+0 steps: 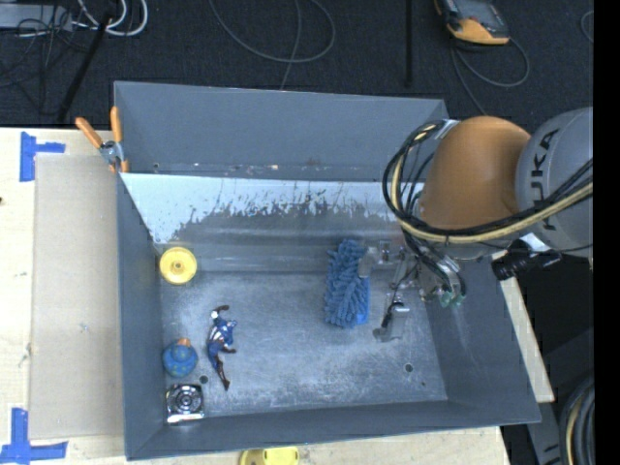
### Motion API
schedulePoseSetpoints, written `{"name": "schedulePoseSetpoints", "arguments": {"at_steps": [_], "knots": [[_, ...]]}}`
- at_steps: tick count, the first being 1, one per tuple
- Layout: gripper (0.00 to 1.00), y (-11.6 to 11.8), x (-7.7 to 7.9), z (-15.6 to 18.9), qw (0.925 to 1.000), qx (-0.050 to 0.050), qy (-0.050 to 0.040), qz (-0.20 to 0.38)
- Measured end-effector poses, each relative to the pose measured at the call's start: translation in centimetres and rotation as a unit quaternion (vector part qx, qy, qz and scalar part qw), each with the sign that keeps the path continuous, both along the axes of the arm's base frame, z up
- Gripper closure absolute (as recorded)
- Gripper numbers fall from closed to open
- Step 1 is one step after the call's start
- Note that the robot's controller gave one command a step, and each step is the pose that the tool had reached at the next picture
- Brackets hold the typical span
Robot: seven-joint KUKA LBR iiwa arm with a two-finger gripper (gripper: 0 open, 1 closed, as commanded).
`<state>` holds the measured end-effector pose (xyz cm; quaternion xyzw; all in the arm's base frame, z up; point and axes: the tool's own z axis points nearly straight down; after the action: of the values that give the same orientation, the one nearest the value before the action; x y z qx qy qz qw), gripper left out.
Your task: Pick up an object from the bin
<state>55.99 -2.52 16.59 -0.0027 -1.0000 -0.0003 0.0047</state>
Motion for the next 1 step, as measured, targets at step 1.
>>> {"name": "schedulePoseSetpoints", "arguments": {"at_steps": [1], "knots": [[0.00, 0.01, 0.16, 0.45, 1.0000, 0.000, -0.0040, 0.000]]}}
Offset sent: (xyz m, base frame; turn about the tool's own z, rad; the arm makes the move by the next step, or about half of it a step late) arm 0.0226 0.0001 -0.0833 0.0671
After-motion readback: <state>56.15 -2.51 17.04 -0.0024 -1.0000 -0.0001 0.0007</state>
